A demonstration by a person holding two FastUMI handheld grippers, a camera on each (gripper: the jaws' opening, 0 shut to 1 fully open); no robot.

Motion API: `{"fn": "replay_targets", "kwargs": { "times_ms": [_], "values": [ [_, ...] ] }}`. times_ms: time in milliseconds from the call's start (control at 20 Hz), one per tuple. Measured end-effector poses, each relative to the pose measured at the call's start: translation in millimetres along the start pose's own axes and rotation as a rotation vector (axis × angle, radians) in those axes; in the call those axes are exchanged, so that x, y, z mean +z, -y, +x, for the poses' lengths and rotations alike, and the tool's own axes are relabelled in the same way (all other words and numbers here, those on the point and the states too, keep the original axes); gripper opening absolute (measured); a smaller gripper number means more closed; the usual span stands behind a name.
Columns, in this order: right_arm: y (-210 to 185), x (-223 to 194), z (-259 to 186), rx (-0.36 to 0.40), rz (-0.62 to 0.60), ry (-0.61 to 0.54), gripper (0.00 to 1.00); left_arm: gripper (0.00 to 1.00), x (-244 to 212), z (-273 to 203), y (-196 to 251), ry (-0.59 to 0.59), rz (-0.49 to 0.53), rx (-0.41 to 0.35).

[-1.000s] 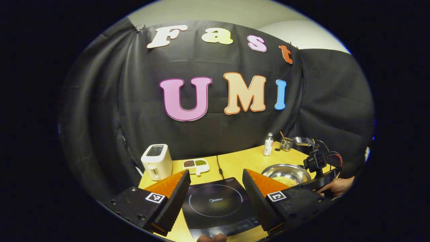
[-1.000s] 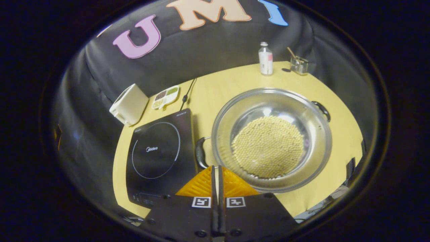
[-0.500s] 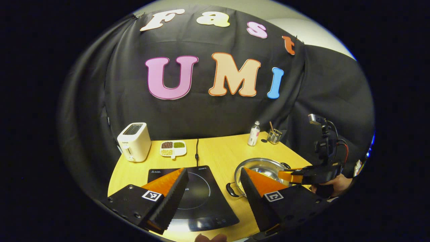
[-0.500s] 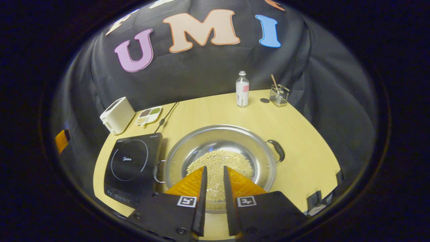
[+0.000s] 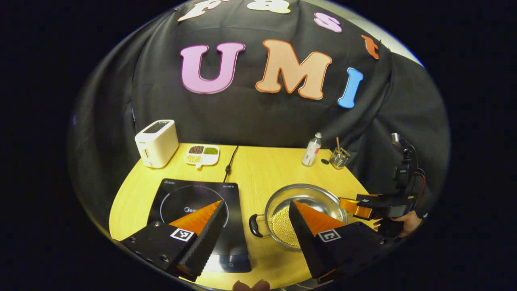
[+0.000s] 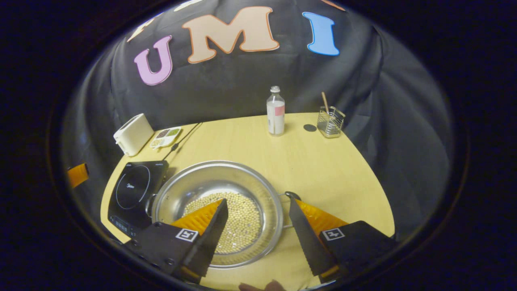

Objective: First push the handle of the pot to place it horizontally, then grasp the pot with both hands and set it on the induction cooktop.

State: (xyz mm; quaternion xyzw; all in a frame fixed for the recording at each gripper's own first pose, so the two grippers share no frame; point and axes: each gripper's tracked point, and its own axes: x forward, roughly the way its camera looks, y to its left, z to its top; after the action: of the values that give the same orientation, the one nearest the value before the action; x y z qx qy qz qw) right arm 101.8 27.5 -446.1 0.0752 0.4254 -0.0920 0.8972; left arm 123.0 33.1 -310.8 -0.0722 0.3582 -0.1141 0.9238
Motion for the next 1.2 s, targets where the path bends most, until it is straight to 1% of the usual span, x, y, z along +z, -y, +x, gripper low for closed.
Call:
{"fn": "replay_targets", "kwargs": {
  "times_ms": [100, 300, 350, 400, 450, 500, 550, 600, 700, 750, 800, 850, 900, 950, 1000, 1050, 1100, 1150, 1200],
  "values": [
    [11.3, -1.7, 12.6, 0.001, -0.006, -0.007, 0.95, 0.95, -14.3, 13.2, 8.9, -0.042, -0.013, 0.003],
    [28.9, -14.7, 32.2, -0.006, -0.026, -0.054, 0.95, 0.96, -52.9, 45.1, 12.4, -0.148, 0.035, 0.019],
    [33.5, -18.2, 37.2, -0.010, -0.030, -0.060, 0.98, 0.96, -60.3, 53.5, 11.3, -0.169, 0.038, 0.023],
    [37.7, -22.0, 41.7, -0.013, -0.034, -0.072, 0.95, 0.96, -70.9, 62.6, 10.6, -0.197, 0.034, 0.026],
    [39.7, -28.0, 45.4, -0.012, -0.036, -0.089, 0.98, 0.95, -80.3, 71.4, 9.0, -0.230, 0.028, 0.030],
    [42.3, -33.1, 48.6, -0.010, -0.033, -0.103, 0.98, 0.95, -90.6, 78.5, 5.3, -0.259, 0.028, 0.042],
    [44.3, -36.7, 52.0, -0.009, -0.031, -0.114, 0.96, 0.96, -95.1, 87.6, 1.2, -0.271, 0.037, 0.055],
    [46.8, -40.1, 55.4, -0.009, -0.030, -0.124, 0.96, 0.96, -100.5, 94.5, -3.4, -0.291, 0.046, 0.068],
    [47.4, -46.4, 62.3, -0.002, -0.026, -0.148, 0.95, 0.96, -108.8, 107.2, -7.0, -0.312, 0.058, 0.074],
    [46.4, -49.7, 65.4, 0.003, -0.024, -0.158, 0.98, 0.96, -113.9, 112.1, -7.3, -0.330, 0.058, 0.071],
    [45.0, -51.5, 68.3, 0.008, -0.025, -0.167, 0.98, 0.96, -118.7, 116.4, -7.4, -0.343, 0.056, 0.072],
    [44.2, -54.0, 71.9, 0.012, -0.027, -0.174, 0.98, 0.96, -121.7, 122.0, -8.2, -0.350, 0.056, 0.074],
    [42.8, -55.1, 75.4, 0.017, -0.027, -0.180, 0.94, 0.96, -125.3, 122.9, -11.6, -0.370, 0.066, 0.093],
    [40.3, -57.7, 77.8, 0.022, -0.030, -0.188, 0.94, 0.96, -121.2, 130.0, -13.1, -0.344, 0.098, 0.091],
    [39.5, -60.0, 80.4, 0.026, -0.035, -0.198, 0.94, 0.92, -121.9, 134.0, -8.4, -0.351, 0.109, 0.071],
    [38.0, -65.0, 83.0, 0.032, -0.036, -0.211, 0.92, 0.93, -128.4, 133.7, -2.3, -0.375, 0.106, 0.057],
    [36.5, -67.5, 84.9, 0.037, -0.030, -0.221, 0.96, 0.94, -137.3, 133.6, 0.7, -0.409, 0.094, 0.056],
    [38.3, -68.8, 86.1, 0.034, -0.027, -0.226, 0.89, 0.95, -134.0, 136.9, 0.5, -0.396, 0.108, 0.064],
    [39.9, -69.4, 88.8, 0.032, -0.023, -0.230, 0.93, 1.00, -132.8, 142.0, -0.3, -0.385, 0.109, 0.064]
  ]
}}
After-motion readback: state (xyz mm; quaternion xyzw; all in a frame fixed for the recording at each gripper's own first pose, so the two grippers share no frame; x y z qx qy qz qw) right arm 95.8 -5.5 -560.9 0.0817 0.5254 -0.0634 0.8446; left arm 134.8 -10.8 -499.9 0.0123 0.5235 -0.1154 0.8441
